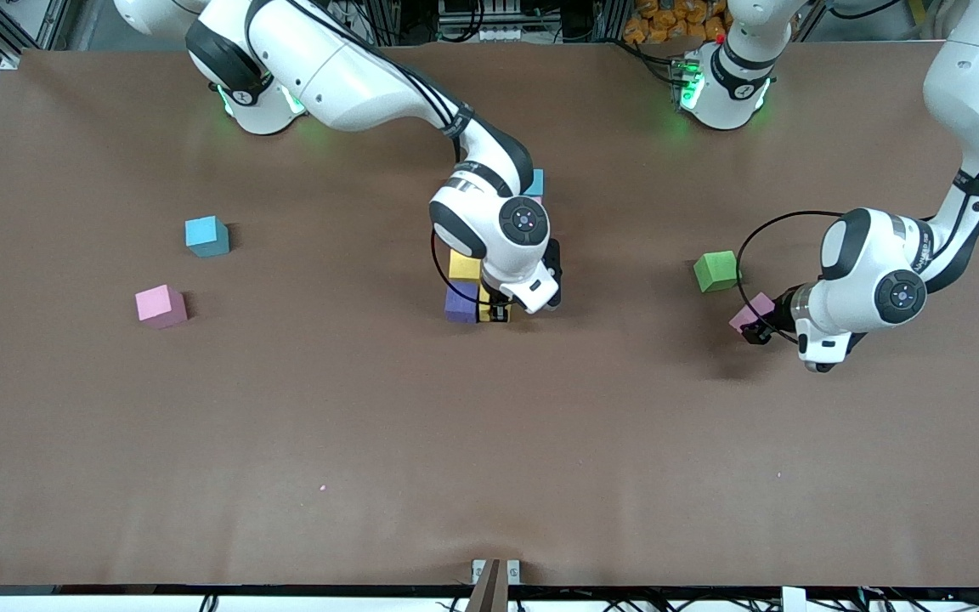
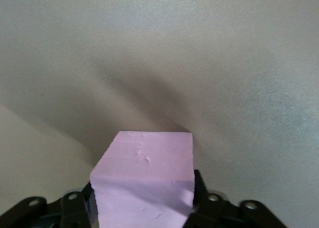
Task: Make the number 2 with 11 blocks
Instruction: 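Lift the pink cube with the left gripper and carry it to the figure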
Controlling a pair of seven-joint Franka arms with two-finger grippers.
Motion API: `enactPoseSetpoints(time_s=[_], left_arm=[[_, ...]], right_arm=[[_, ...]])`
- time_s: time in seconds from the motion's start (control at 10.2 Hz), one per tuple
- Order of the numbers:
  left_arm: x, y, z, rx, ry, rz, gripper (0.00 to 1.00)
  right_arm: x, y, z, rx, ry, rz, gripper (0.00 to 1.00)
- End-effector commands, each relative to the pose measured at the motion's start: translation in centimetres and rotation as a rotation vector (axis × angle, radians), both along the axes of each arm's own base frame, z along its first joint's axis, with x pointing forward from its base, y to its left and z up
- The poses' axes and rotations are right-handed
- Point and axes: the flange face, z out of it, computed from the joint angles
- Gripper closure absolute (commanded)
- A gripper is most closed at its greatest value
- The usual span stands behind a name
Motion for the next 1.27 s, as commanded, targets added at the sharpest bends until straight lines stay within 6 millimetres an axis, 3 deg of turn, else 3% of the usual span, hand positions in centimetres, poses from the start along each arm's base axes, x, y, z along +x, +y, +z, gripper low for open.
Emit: enactPoseSetpoints(time_s=[0.0,0.2,0.29,0.39,0.59,0.78,1.17], left_arm=[[0.5,0.0,0.2,0.013,-0.02,-0.002,0.51],[1.2,0.0,1.2,0.017,-0.039,0.0,0.63],[1.7,0.0,1.8,0.022,-0.05,0.003,0.65],[1.8,-0.2,2.2,0.025,-0.048,0.003,0.68],[2.6,-1.7,3.7,0.028,-0.046,0.064,0.68],[2.8,-5.8,5.0,0.033,-0.057,0.148,0.68],[2.8,-15.8,7.7,0.058,-0.029,0.34,0.68]], right_arm=[[0.6,0.0,-0.4,0.009,0.003,0.001,0.69],[0.6,-0.1,-0.4,0.008,0.004,0.003,0.67],[0.7,-0.2,-0.4,0.008,0.004,0.0,0.51],[0.7,-0.2,-0.3,0.009,0.002,-0.005,0.03],[0.7,-0.1,0.0,0.01,0.004,-0.009,0.0],[0.4,0.3,1.3,0.022,0.001,-0.008,0.0],[-0.4,0.5,4.0,0.03,0.061,-0.028,0.0]])
